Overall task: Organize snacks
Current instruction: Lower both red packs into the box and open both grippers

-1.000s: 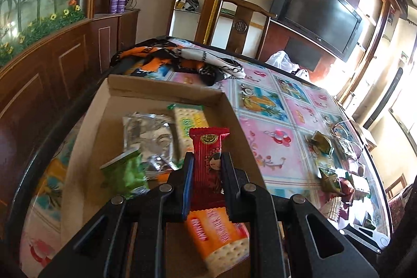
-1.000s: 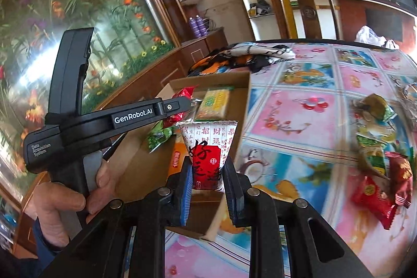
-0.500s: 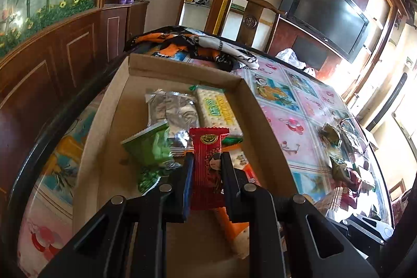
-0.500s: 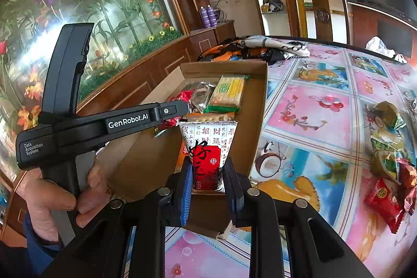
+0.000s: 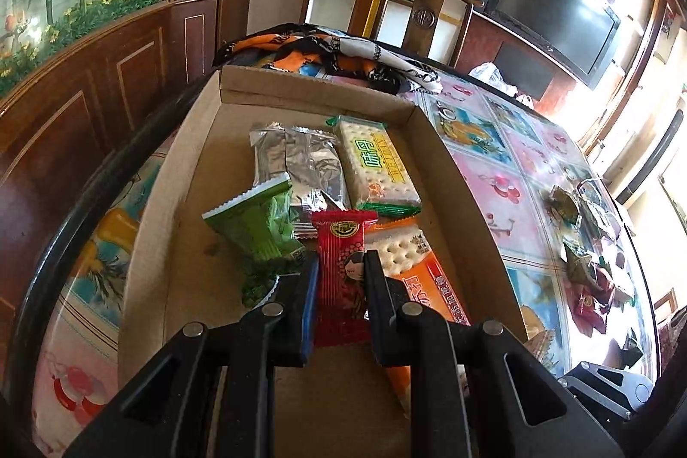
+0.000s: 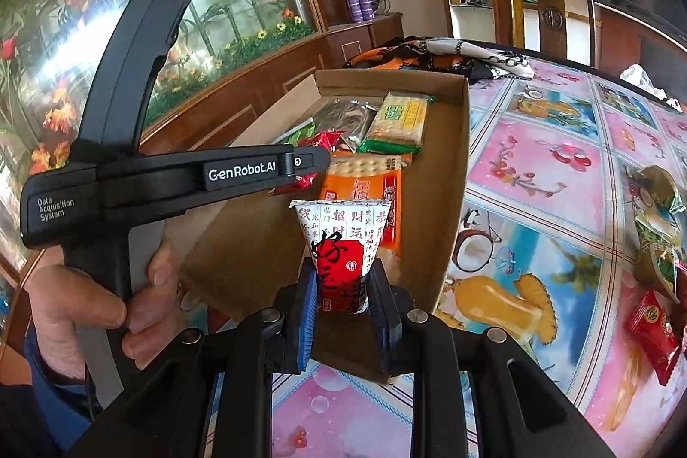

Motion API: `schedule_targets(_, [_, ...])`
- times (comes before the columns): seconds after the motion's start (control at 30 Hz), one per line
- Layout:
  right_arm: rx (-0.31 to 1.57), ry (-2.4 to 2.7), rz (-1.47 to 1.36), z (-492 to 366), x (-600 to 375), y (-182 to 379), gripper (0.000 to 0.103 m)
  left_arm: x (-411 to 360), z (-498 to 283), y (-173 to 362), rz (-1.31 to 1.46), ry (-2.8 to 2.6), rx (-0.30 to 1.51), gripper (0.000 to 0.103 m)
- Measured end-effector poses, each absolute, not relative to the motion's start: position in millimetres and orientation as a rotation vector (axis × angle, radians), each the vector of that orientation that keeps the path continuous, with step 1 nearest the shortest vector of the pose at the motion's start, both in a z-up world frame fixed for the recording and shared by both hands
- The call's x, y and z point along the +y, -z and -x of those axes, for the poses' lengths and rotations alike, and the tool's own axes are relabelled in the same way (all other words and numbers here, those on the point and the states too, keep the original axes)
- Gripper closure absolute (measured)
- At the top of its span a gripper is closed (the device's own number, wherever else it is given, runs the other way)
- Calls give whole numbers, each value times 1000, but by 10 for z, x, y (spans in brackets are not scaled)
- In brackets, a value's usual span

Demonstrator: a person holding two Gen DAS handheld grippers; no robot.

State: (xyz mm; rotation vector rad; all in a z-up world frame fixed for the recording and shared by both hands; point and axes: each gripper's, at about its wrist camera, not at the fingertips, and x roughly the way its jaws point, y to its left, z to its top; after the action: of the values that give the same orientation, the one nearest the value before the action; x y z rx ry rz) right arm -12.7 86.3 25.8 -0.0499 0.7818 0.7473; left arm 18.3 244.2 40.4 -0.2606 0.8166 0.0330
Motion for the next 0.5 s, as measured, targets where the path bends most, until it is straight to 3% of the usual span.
schedule_targets(0.5, [789, -747, 62, 132, 861, -243, 78, 2412, -191, -375, 255, -32, 825, 84])
